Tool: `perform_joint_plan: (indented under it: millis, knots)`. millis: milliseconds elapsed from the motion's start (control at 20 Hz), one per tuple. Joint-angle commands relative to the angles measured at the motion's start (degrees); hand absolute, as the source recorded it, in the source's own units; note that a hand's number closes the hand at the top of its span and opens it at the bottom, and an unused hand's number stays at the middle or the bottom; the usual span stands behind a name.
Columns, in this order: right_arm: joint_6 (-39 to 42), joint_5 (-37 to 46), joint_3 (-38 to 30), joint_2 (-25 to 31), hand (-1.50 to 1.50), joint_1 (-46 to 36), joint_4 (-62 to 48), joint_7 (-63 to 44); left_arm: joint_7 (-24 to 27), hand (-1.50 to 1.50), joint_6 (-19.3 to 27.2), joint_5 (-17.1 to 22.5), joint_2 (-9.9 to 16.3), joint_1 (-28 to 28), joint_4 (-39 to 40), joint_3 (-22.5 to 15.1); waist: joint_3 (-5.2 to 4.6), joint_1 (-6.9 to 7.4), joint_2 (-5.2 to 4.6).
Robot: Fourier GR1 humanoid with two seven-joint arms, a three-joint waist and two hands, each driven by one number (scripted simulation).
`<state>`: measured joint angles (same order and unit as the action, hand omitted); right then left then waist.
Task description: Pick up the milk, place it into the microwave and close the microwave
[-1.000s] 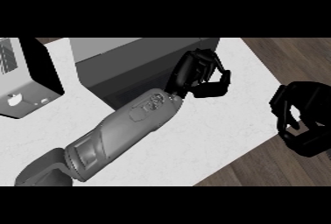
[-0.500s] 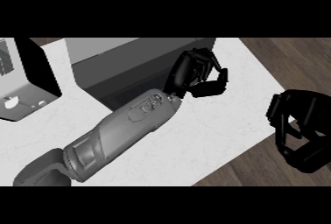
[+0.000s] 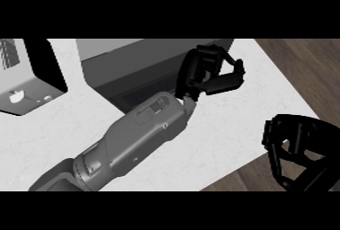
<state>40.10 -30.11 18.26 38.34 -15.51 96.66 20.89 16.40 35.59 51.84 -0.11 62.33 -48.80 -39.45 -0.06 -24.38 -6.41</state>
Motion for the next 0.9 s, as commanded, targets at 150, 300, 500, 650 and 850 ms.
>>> perform_joint_plan:
  millis: [150,300,500,650,850]
  knots:
    - [0.1,-0.8,3.0,-1.9,1.50,4.1,3.8,0.5,0.3,1.50,-4.5,9.2,0.1,-5.6,4.6,6.4,-0.19,2.71,-0.68]
    - [-1.2,-0.3,4.1,-2.5,1.50,6.4,5.7,0.1,1.0,1.50,-7.3,11.0,0.1,-6.7,5.5,6.1,-0.22,3.47,-0.28]
    - [-2.6,0.1,5.0,-3.4,1.50,8.2,7.8,-0.1,2.3,1.50,-11.0,12.1,0.8,-7.3,6.8,4.7,-0.22,4.53,-0.43]
    - [-4.1,0.8,5.4,-4.2,1.50,9.4,9.5,0.0,2.9,1.50,-13.5,13.2,1.0,-8.0,7.9,3.9,-0.22,5.71,-0.23]
    - [-5.8,1.9,6.2,-4.9,1.50,11.5,11.8,-0.2,3.6,1.50,-17.5,14.3,2.1,-8.6,9.0,2.9,-0.25,6.57,-0.30]
